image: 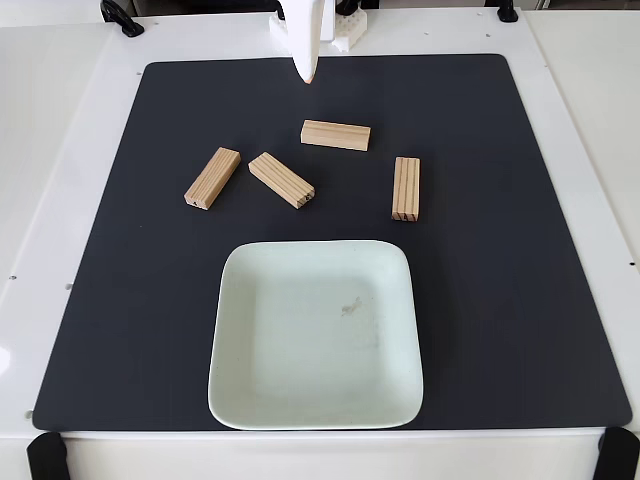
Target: Pick up the wooden block and place them on the plate.
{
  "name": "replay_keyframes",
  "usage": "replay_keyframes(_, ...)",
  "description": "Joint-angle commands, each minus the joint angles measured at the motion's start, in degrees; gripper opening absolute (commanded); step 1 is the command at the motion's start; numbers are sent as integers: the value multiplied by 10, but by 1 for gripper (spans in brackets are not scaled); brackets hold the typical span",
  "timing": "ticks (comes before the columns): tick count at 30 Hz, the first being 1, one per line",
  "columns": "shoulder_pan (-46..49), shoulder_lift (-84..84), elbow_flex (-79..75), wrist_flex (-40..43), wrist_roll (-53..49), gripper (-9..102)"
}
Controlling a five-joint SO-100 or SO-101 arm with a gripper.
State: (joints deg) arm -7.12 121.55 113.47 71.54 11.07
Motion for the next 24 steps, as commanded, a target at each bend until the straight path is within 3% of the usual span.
replay_keyframes(1,3,3,10,-4,-4,0)
replay_keyframes(13,113,11,21,-4,-3,0)
replay_keyframes(24,86,1,11,-14,-4,0)
